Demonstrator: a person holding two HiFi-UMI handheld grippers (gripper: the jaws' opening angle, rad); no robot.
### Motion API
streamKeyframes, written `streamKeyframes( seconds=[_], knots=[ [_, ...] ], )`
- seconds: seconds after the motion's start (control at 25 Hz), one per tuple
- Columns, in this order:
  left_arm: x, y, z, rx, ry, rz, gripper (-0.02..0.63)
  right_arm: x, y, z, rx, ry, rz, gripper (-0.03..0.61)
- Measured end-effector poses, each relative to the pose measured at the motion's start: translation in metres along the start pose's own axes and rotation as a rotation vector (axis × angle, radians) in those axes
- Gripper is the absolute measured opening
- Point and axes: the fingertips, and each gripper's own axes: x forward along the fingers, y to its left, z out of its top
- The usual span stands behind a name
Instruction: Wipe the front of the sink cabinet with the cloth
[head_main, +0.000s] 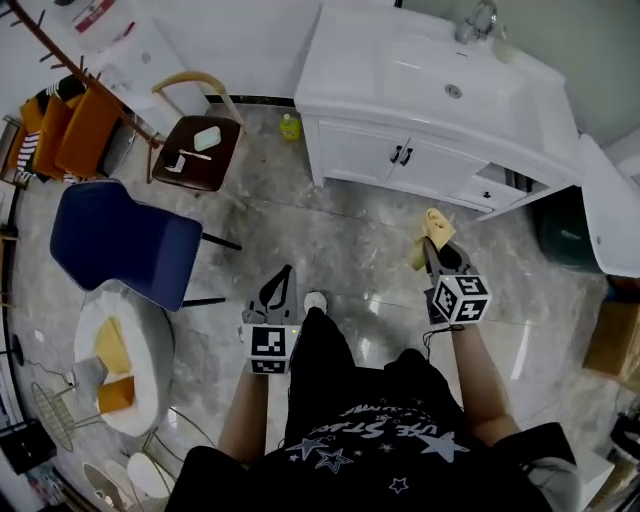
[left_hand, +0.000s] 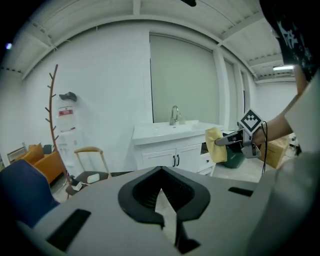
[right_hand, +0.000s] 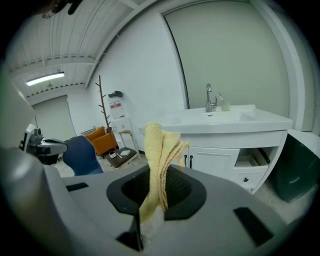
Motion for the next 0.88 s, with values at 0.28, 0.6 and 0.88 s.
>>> streamKeyframes(
  seconds=[0.28, 0.6, 0.88],
  knots=[
    [0.065, 0.067, -0.025, 0.036, 0.022, -0.111, 0.015, 0.063, 0.031, -0.01, 0.026, 0.043, -0.1, 0.063],
    [0.103, 0.067, -0.093, -0.01, 0.009, -0.12, 0.015, 0.112, 0.026, -0.074, 0.07, -0.04, -0.071, 0.063],
    [0.173, 0.06, -0.118, -0.05, -0.149, -0.174, 0.015, 0.157, -0.03, -0.132, 0.048, -0.187, -0.102, 0.063]
  ],
)
